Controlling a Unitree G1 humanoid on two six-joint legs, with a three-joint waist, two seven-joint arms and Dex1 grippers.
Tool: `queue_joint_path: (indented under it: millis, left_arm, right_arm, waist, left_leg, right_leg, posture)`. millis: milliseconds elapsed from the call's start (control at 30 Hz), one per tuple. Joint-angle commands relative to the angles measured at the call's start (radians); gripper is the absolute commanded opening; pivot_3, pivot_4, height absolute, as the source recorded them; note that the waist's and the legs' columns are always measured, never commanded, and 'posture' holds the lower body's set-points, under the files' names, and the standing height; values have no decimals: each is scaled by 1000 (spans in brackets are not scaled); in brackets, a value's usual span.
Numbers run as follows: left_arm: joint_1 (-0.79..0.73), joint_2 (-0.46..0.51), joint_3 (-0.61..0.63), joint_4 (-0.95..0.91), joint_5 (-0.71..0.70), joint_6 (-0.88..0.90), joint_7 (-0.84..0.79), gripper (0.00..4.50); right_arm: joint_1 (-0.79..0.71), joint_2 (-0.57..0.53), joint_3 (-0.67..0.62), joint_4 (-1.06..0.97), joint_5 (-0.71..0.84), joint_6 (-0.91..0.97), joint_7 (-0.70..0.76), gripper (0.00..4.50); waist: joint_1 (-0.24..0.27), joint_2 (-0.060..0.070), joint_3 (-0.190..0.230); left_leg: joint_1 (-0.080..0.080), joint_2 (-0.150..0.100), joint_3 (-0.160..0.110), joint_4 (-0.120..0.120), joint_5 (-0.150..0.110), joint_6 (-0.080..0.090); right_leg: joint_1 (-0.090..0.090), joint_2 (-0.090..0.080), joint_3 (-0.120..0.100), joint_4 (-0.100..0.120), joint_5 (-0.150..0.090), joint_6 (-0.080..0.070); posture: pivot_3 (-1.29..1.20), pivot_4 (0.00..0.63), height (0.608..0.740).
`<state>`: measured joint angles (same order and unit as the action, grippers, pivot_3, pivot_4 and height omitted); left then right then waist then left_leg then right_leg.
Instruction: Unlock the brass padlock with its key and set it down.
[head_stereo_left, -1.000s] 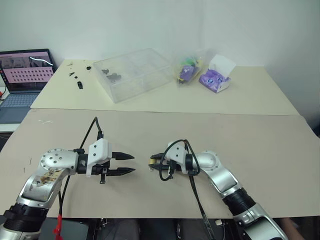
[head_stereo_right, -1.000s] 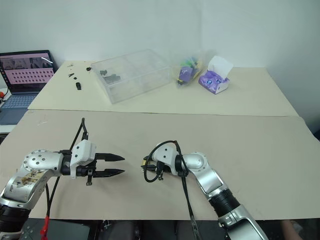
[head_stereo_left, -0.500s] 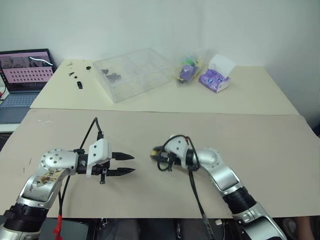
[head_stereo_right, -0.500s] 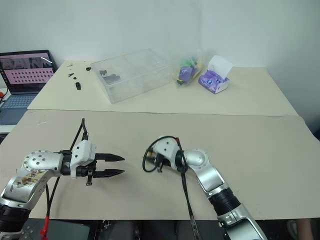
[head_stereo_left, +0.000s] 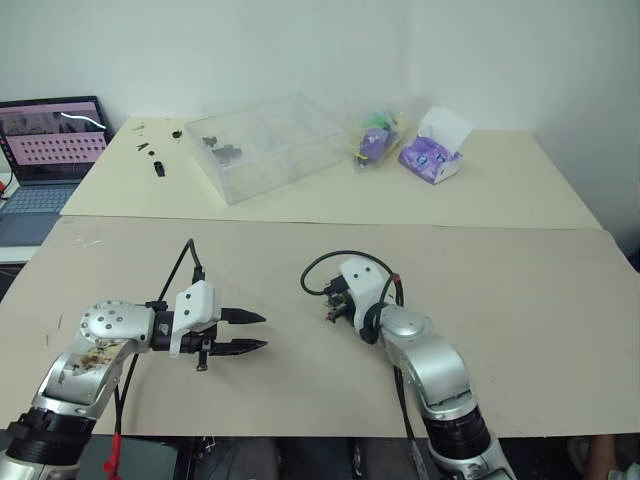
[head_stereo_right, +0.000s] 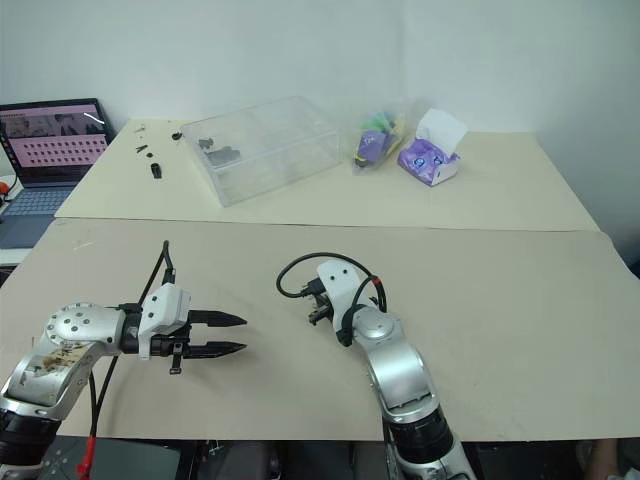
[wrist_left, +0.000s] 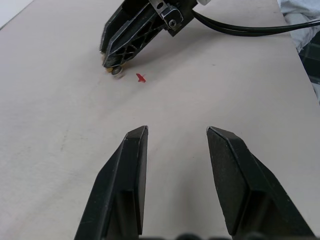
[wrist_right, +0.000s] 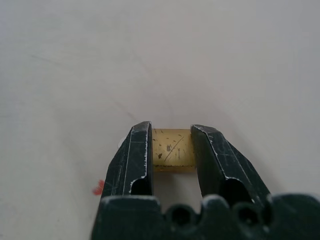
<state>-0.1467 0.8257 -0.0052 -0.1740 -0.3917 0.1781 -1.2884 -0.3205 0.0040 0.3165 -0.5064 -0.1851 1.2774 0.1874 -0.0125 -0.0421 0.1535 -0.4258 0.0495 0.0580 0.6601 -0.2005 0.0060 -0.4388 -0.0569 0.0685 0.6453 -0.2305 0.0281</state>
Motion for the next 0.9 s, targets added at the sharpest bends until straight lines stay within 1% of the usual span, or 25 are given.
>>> queue_joint_path:
  millis: [33,133,200,267,433,567,633,733,833,867,900]
  left_arm:
    - [-44,13,-7,10,-7,-7,-32,1931]
    - [-80,9,-21,28,-5,-1,-51,1931]
    - [-98,10,-29,51,1,-12,-65,1931]
    - [-112,8,-33,70,7,-20,-76,1931]
    - [-130,-4,-44,95,17,-35,-83,1931]
    - [-119,-15,-45,77,14,-29,-66,1931]
    - [-117,-19,-46,74,14,-28,-59,1931]
    - [-109,-24,-46,67,15,-29,-46,1931]
    - [-88,-35,-43,35,13,-17,-15,1931]
    - [-83,-37,-43,28,12,-15,-8,1931]
    - [-80,-39,-43,24,12,-14,-2,1931]
  right_arm:
    - [36,12,13,-89,-52,167,-98,784]
    - [45,40,19,-126,-49,221,-136,784]
    - [47,42,14,-129,-42,227,-149,1799]
    - [52,43,9,-134,-27,220,-150,2188]
    - [38,33,-36,-142,15,158,-124,4059]
    - [23,-31,-87,-160,68,104,-64,4059]
    - [18,-42,-123,-165,100,82,-34,4059]
    - [8,-116,-143,-164,139,36,24,4059]
    - [1,-227,-263,-156,260,-57,193,4059]
    - [1,-263,-293,-145,297,-98,246,4059]
    - [8,-322,-303,-119,320,-153,305,4059]
  waist:
    - [1,0,0]
    - [-2,-2,-1]
    - [-4,-2,-1]
    - [-6,-2,-1]
    - [-9,-2,-1]
    - [-12,-2,-1]
    - [-13,-2,-1]
    - [-17,-2,-1]
    - [-18,-2,-1]
    - [-19,-2,-1]
    - [-19,-2,0]
  left_leg:
    - [0,0,0,0,0,0]
    - [0,-1,0,0,0,0]
    - [0,0,0,0,0,0]
    - [0,0,0,0,0,0]
    - [0,0,0,0,0,0]
    - [0,0,0,0,0,0]
    - [0,0,0,0,0,0]
    - [0,0,0,0,0,0]
    - [0,0,0,0,0,0]
    - [-1,0,0,0,0,0]
    - [-1,0,0,0,0,0]
  right_leg:
    - [1,-1,0,0,0,0]
    - [1,-1,0,-2,0,1]
    - [1,-1,0,-2,0,1]
    - [1,-1,0,-2,-1,1]
    - [1,0,0,-2,-2,5]
    - [1,0,0,-2,-2,5]
    - [1,0,0,-2,-2,6]
    - [1,0,0,-2,-2,8]
    - [1,0,0,-2,-2,8]
    - [1,0,0,-3,-2,9]
    - [2,0,0,-3,-1,10]
  posture:
    - [0,150,740]
    - [0,150,740]
    - [0,150,740]
    - [0,150,740]
    - [0,150,740]
    - [0,150,740]
    - [0,150,740]
    - [0,150,740]
    - [0,150,740]
    - [0,150,740]
    - [0,150,740]
